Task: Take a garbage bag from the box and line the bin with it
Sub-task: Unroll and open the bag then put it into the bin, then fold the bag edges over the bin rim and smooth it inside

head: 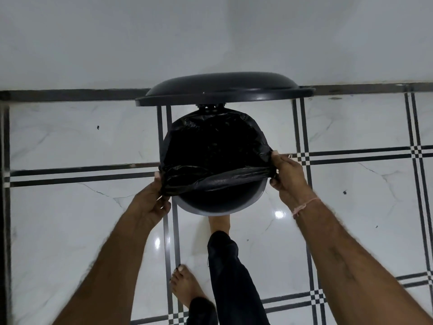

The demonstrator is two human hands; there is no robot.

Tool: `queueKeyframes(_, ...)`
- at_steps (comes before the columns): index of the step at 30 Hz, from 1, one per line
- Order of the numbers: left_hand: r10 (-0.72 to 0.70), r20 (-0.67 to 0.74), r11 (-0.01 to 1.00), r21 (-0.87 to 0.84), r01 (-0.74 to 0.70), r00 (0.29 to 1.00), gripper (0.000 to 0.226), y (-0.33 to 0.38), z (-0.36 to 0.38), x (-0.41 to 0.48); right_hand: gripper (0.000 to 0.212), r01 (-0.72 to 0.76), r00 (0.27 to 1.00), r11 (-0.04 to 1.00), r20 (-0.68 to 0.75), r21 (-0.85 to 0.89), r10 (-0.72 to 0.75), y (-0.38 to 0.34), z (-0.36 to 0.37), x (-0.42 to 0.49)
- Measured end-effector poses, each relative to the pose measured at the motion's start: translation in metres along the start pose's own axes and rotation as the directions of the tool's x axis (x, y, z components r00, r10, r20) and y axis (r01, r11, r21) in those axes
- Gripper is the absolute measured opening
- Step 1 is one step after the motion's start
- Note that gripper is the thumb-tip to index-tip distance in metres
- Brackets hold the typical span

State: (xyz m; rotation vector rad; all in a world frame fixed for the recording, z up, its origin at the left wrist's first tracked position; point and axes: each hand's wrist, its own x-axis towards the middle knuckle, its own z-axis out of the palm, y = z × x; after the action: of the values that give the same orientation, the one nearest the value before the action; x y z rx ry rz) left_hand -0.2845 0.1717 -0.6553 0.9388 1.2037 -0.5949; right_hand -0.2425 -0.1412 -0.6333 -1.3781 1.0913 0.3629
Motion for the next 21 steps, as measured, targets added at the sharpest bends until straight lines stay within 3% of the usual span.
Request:
queueKeyframes(3, -0.021, -0.006, 0.998, -0.065, 0.020, 1.000, 0.032, -0.004, 0.005, -0.001, 0.022, -0.104, 0.994, 0.994, -0.030, -0.023, 0.104, -0.006, -0.003, 0.004)
queueKeyframes(7, 0.017, 0.075, 0.985, -0.173, -0.003, 0.997, 0.018, -0.006, 0.002, 0.000, 0.012, -0.102, 0.994, 0.994, 0.033, 0.036, 0.101, -0.005, -0.006, 0.002)
queueKeyframes(10, -0.003, 0.063, 0.987, -0.163, 0.013, 0.998, 0.016, -0.010, -0.003, 0.000, 0.019, -0.127, 0.992, 0.982, 0.033, 0.137, 0.123, 0.005, -0.007, -0.005)
queueKeyframes(16, -0.041, -0.017, 0.985, -0.170, 0.038, 0.999, 0.031, -0.023, 0.007, -0.006, 0.006, -0.231, 0.971, 0.930, 0.015, 0.285, 0.237, 0.032, -0.007, -0.021)
queueKeyframes(21, 0.043, -0.010, 0.983, -0.180, -0.044, 0.999, 0.014, -0.030, 0.002, -0.007, 0.013, -0.201, 0.979, 0.945, 0.032, 0.259, 0.199, 0.044, -0.010, -0.032)
